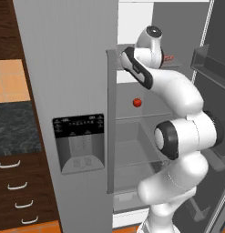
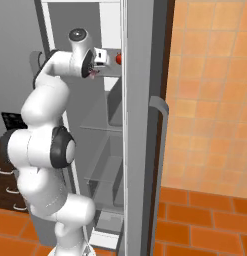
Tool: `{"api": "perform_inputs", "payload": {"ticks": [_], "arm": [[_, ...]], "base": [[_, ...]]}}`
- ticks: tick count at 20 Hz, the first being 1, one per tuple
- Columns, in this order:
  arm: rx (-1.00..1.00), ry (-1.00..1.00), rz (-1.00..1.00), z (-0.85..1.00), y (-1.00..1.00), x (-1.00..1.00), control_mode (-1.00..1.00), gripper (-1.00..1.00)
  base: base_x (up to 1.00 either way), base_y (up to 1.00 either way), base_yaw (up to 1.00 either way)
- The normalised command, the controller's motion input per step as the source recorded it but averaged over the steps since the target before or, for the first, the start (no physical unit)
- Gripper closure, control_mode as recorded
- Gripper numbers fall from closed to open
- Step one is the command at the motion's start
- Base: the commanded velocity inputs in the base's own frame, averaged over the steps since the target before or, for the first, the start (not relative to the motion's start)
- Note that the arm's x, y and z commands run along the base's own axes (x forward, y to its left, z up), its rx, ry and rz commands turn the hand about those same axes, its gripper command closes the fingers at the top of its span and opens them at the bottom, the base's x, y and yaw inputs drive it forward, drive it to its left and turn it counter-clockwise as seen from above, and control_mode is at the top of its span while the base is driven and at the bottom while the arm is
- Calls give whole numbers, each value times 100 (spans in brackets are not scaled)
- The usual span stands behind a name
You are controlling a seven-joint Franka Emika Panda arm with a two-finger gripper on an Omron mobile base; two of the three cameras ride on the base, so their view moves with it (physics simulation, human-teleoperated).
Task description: Place one tomato and one steak in each tupperware on the nearby counter, to pack two identical lunches.
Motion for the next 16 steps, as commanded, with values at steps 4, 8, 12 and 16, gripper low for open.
{"api": "perform_inputs", "payload": {"ticks": [4, 8, 12, 16], "arm": [[0, -3, -7, 0, -10, -100, -100, 100], [0, -9, -1, 0, -18, -100, -100, 100], [0, -8, 0, -1, -12, -100, -100, 100], [0, -1, 0, -14, -4, -100, -100, 100]], "base": [[0, 0, 0], [0, 0, 0], [0, 0, 0], [0, 0, 0]]}}
